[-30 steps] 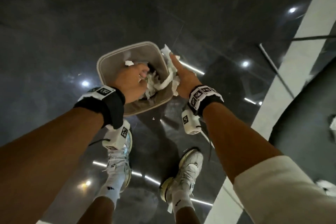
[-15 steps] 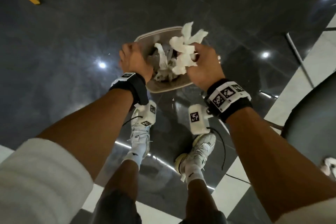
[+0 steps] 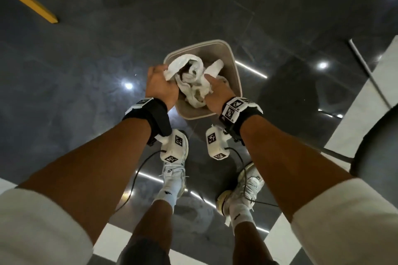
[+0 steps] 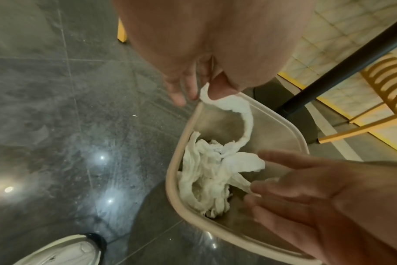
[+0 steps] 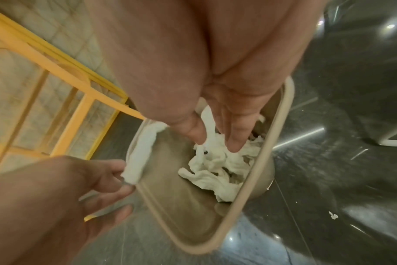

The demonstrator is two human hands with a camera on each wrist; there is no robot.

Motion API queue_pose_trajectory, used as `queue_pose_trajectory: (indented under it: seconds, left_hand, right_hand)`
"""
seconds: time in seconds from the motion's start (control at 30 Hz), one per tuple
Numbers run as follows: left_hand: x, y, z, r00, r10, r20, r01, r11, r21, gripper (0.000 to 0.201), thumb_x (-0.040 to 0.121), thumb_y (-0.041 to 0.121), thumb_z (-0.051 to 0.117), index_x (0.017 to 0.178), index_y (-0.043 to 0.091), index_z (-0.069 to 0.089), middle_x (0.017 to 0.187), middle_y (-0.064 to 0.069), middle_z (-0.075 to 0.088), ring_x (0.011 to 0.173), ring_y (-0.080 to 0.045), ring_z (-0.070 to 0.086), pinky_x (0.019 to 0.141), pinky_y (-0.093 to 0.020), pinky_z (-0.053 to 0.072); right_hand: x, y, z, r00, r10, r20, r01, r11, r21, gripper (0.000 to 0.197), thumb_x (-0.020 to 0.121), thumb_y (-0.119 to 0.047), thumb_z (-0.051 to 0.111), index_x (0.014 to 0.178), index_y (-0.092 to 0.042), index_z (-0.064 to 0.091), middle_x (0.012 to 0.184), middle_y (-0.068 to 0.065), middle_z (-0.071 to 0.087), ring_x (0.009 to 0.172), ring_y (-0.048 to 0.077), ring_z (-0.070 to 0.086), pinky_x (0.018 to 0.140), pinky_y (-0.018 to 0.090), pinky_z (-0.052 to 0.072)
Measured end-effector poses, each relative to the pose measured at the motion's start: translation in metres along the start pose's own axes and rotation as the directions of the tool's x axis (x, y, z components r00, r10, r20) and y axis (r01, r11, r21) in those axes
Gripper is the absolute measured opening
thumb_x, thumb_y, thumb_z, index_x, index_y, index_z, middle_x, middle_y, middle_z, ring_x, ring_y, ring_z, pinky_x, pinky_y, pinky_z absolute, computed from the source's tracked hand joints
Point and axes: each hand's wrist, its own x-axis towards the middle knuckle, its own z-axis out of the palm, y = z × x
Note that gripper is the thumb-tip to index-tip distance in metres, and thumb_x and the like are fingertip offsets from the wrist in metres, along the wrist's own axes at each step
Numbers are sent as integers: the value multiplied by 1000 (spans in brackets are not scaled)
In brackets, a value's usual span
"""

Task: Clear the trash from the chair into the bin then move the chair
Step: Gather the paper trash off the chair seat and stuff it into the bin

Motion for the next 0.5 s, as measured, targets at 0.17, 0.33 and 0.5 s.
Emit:
queue_pose_trajectory:
  seconds: [0.17,0.33,0.5]
  left_hand:
    - [-20,44,1,998,21,61,-28,993,111,48,90,9,51,138,11,49,145,-17,44,133,-33,45,111,-34,36]
    - [-67,140,19,946,219,240,-263,950,170,35,89,10,54,124,14,59,120,-8,68,112,-28,62,100,-35,46]
    - [-179,251,82,696,495,520,-632,766,116,37,83,9,57,120,14,61,112,-5,67,103,-25,64,96,-35,51]
  right_hand:
    - [-50,21,-32,980,159,-121,-88,886,455,27,80,-29,58,97,-47,69,116,7,72,106,29,69,97,47,56]
    - [-150,50,-111,944,171,-282,55,761,646,14,85,-17,62,86,-31,63,86,2,73,74,19,69,66,29,55]
    - [-270,134,-194,820,362,-443,108,663,741,14,85,-17,57,89,-29,62,85,2,71,66,17,65,61,27,50]
